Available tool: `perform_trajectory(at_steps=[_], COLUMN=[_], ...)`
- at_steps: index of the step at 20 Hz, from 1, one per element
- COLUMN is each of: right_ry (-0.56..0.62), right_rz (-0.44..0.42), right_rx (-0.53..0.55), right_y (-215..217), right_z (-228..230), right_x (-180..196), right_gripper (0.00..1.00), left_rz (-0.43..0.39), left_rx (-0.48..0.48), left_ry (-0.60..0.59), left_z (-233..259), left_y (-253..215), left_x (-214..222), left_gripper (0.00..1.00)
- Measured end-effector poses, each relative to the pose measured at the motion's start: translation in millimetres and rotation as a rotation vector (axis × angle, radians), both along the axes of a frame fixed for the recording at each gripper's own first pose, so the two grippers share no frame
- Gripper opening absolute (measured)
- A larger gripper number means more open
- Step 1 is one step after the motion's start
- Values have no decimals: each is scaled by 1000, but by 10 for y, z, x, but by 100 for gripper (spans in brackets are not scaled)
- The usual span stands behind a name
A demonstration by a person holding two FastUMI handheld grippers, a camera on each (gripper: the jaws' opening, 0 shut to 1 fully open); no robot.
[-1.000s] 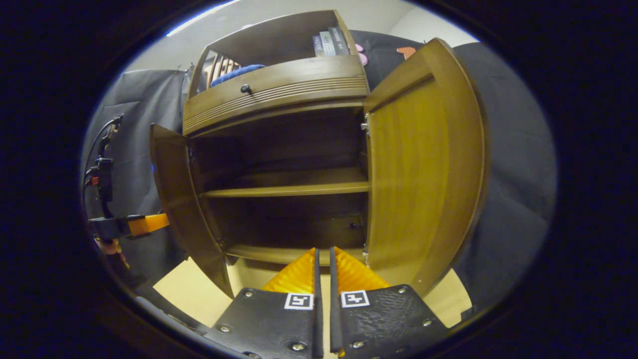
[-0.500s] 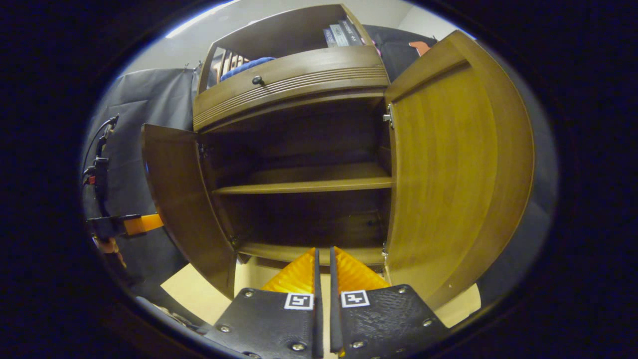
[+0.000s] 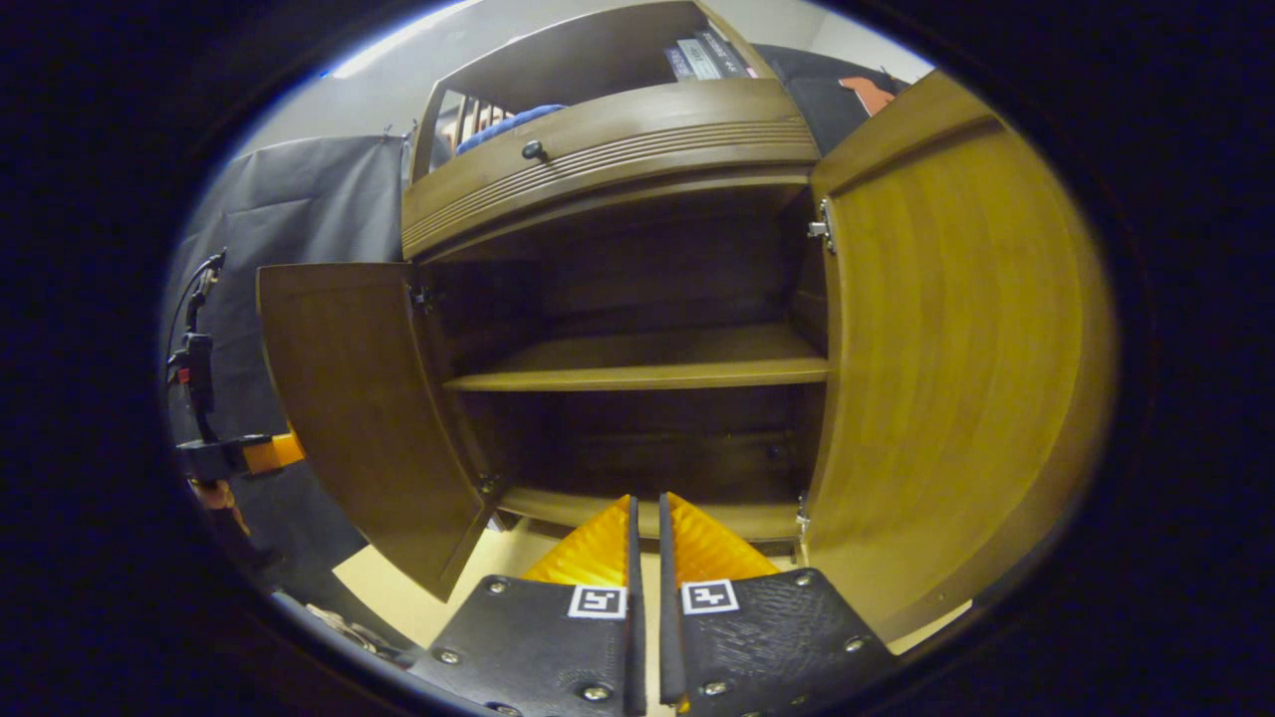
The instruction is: Open the right door of the double-door shoe cabinet with the right hand, and open the left door with the left hand.
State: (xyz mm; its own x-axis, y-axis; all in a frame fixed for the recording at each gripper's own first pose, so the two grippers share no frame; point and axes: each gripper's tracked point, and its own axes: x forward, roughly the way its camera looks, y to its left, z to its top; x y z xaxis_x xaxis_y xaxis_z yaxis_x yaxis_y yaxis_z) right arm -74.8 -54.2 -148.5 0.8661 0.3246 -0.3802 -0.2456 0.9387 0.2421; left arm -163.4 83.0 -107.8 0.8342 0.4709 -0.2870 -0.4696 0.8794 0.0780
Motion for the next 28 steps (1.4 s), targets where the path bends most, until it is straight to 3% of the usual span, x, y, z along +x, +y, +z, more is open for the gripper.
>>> perform_trajectory(at_steps=[9, 21, 24, 25, 26, 28], right_ry=[-5, -5, -4, -3, -4, -5], right_rz=[58, 71, 69, 70, 69, 70], right_rx=[2, 9, 14, 16, 17, 18], right_y=[208, 257, 266, 270, 268, 261], right_z=[18, 4, -5, -2, -6, 1], right_x=[84, 16, -21, -29, -39, -45], right_gripper=[6, 6, 6, 6, 6, 6], left_rz=[-65, -150, -162, -158, -148, -125], left_rx=[0, -57, -53, -53, -62, -57], left_ry=[-22, -55, -46, -51, -54, -56], left_z=[15, 32, 10, 19, 37, 38], left_y=[196, 500, 543, 578, 595, 658], left_x=[-48, -93, -117, -124, -147, -181], left_gripper=[1, 0, 6, 0, 17, 24])
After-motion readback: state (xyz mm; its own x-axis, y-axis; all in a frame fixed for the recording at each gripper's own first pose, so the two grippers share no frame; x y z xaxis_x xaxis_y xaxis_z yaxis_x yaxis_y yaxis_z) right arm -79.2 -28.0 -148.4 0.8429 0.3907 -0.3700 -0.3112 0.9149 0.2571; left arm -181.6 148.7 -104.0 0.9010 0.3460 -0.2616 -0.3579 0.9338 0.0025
